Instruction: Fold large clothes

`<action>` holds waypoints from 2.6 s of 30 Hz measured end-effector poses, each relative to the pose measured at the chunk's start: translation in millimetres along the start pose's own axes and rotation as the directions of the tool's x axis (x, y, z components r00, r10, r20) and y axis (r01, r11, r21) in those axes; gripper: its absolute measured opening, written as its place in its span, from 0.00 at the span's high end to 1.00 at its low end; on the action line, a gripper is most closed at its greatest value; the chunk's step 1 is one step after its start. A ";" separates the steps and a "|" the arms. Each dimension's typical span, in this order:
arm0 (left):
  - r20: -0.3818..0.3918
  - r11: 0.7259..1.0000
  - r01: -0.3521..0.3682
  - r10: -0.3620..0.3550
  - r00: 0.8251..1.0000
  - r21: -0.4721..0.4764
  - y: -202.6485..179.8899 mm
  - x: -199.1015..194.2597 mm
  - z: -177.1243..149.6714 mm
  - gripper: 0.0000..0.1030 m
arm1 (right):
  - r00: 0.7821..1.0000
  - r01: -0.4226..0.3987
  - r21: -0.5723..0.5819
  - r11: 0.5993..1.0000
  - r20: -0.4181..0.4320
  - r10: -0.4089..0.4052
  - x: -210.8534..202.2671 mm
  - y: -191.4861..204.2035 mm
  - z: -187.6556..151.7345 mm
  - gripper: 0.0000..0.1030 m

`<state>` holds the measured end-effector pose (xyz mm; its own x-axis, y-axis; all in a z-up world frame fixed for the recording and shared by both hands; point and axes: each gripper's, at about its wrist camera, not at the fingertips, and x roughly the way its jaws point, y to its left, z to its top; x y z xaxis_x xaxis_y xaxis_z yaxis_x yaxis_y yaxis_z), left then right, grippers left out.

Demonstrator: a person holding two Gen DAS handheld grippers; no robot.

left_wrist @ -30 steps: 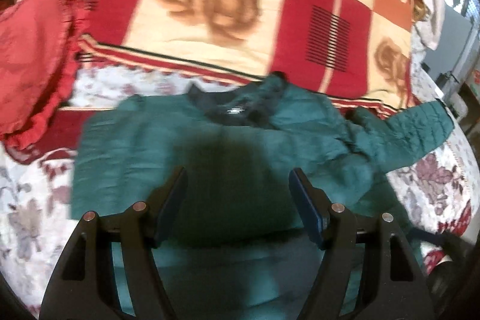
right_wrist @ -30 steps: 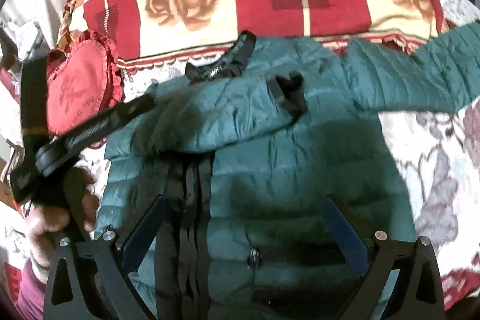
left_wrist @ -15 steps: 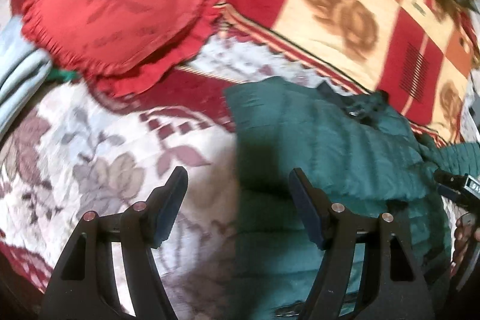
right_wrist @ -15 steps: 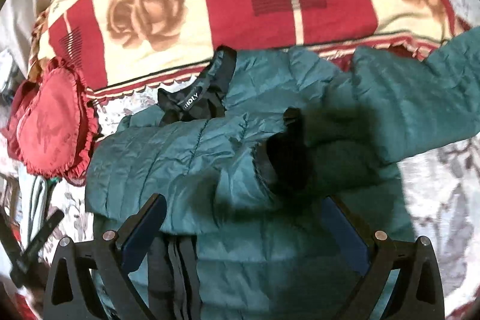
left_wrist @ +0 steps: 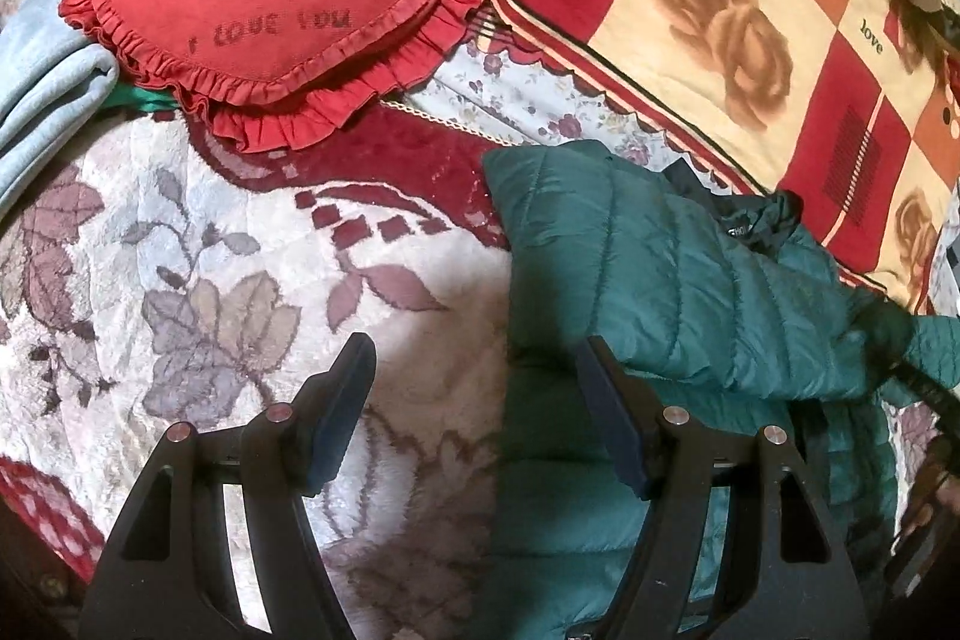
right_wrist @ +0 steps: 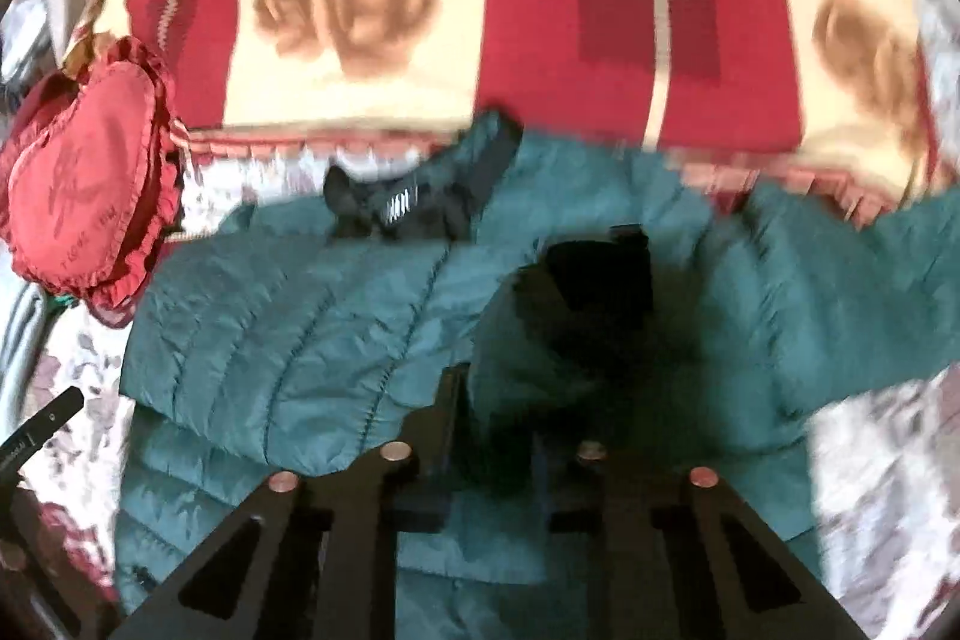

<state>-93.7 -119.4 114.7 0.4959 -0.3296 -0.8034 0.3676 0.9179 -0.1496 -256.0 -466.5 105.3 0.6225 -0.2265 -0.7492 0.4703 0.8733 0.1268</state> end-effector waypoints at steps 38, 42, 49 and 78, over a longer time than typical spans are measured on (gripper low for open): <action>-0.027 0.999 -0.029 0.030 0.999 0.034 -68.1 52.7 11.3 0.32 | 0.993 0.108 -0.065 0.992 -0.041 -0.111 52.4 -19.9 7.4 0.90; -0.050 0.997 -0.074 0.075 0.996 0.019 -59.3 70.3 11.0 0.32 | 0.990 0.124 -0.088 0.988 -0.059 -0.129 60.8 -20.1 4.2 0.90; -0.071 0.998 -0.056 0.055 0.996 -0.013 -49.7 80.1 8.7 0.32 | 0.989 0.031 0.046 0.998 -0.143 -0.024 70.1 -51.2 -8.3 0.84; -0.005 0.985 -0.123 0.124 0.992 0.123 -100.0 110.9 11.5 0.26 | 0.988 0.003 -0.107 0.994 -0.156 -0.020 93.5 15.8 17.7 0.44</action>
<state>-66.3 -250.2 47.2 0.5335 -0.2115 -0.8189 0.3979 0.9171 0.0224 -179.3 -481.6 48.8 0.5077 -0.1733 -0.8439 0.4020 0.9140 0.0542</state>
